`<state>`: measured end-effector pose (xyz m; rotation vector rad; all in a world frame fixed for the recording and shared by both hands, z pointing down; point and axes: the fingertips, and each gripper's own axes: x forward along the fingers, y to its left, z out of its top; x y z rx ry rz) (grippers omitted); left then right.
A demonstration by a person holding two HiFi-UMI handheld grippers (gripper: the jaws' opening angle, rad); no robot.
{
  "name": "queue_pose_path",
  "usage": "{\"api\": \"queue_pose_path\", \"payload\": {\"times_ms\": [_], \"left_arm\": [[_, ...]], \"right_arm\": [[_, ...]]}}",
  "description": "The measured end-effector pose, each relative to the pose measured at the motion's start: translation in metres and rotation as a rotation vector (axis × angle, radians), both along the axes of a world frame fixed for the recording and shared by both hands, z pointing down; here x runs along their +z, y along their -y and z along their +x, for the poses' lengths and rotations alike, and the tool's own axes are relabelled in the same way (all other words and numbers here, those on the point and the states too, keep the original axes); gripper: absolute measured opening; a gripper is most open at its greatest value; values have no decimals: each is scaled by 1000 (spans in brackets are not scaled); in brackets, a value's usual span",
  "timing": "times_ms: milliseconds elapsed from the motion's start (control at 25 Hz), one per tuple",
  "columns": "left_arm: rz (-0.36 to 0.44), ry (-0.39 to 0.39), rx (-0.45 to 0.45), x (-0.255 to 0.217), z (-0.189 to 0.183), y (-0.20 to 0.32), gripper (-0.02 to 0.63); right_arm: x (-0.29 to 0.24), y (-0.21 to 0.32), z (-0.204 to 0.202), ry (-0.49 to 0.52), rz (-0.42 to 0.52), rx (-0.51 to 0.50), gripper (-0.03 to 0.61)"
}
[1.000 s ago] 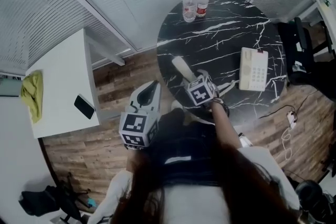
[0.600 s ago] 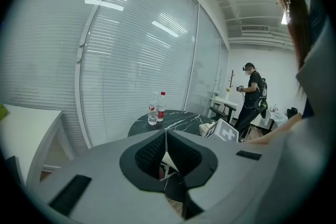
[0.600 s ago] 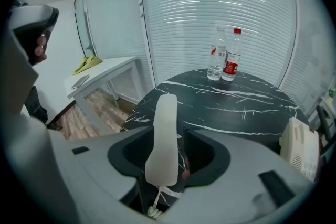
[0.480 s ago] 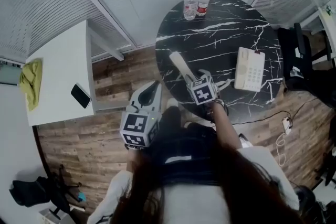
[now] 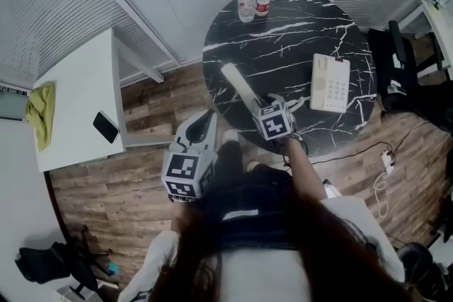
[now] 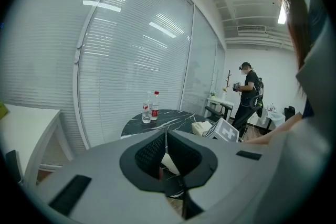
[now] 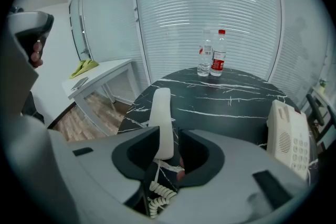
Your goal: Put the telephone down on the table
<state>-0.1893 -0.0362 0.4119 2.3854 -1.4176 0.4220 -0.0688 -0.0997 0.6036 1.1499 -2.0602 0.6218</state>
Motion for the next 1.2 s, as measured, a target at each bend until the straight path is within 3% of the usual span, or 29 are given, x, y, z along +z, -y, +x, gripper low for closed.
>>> {"api": "queue_pose_path", "payload": {"times_ms": [360,880,1200], "left_arm": [[3,6,16,0,12,-26,11],[27,-5,43,-4,35,-61,11],[25,-9,62,-2,48,-78,11]], "right_arm": [[-2,-22,24,11,22,85,21],[-10,-66,60,26,35,134,0],[-27,-84,79,73,91,167,-2]]}}
